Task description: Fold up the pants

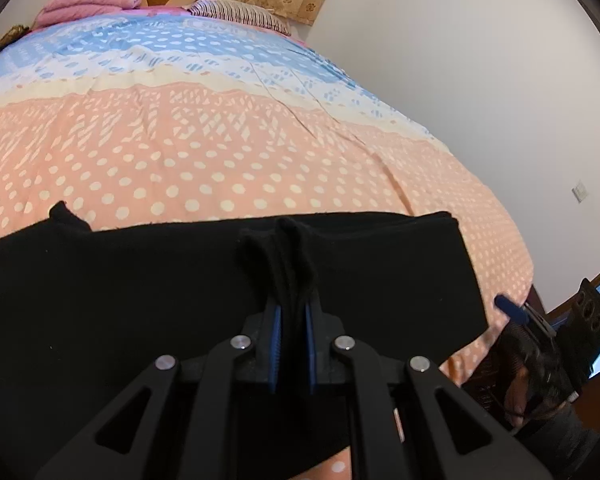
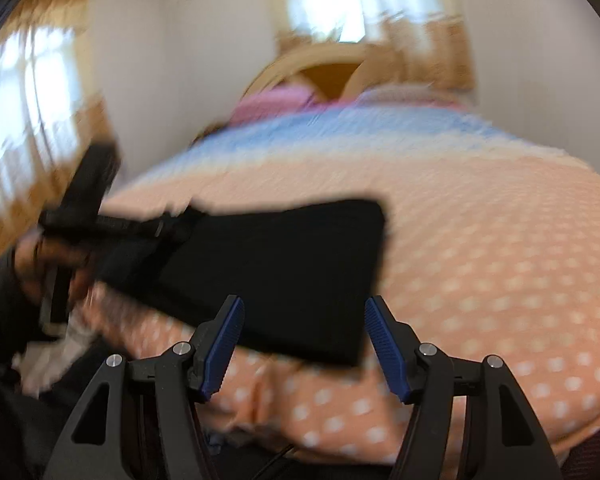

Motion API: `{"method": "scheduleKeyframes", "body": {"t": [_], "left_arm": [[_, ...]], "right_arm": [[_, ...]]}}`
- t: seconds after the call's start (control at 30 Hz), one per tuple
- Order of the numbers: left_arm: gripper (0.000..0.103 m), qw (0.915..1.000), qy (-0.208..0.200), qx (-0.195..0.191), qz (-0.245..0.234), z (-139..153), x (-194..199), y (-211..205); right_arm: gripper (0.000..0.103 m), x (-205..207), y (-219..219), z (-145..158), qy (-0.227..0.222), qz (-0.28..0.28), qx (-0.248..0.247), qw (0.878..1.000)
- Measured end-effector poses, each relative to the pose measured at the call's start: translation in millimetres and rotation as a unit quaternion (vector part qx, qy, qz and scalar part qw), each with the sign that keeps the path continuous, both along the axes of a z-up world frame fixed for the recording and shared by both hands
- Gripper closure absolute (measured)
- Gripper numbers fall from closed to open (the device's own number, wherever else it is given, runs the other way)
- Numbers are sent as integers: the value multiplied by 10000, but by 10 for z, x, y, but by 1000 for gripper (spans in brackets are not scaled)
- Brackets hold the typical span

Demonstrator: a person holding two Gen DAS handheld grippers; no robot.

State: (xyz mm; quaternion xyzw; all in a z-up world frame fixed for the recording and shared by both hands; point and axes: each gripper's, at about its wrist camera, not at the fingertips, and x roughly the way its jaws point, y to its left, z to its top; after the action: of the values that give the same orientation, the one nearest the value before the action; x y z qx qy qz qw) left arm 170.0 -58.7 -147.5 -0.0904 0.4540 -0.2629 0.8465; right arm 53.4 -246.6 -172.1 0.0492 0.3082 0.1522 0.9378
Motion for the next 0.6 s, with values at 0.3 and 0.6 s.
{"method": "scheduleKeyframes", "body": {"t": [0.3,0.6], "left_arm": [[59,9987,-466,136,180,63,-87,39],[30,9904,-757,975,626,-30,-116,198]], "right_arm": [[38,-10,194,67,15,-29,-690,9976],[32,453,248,-109,735,110,-158,9971]]}}
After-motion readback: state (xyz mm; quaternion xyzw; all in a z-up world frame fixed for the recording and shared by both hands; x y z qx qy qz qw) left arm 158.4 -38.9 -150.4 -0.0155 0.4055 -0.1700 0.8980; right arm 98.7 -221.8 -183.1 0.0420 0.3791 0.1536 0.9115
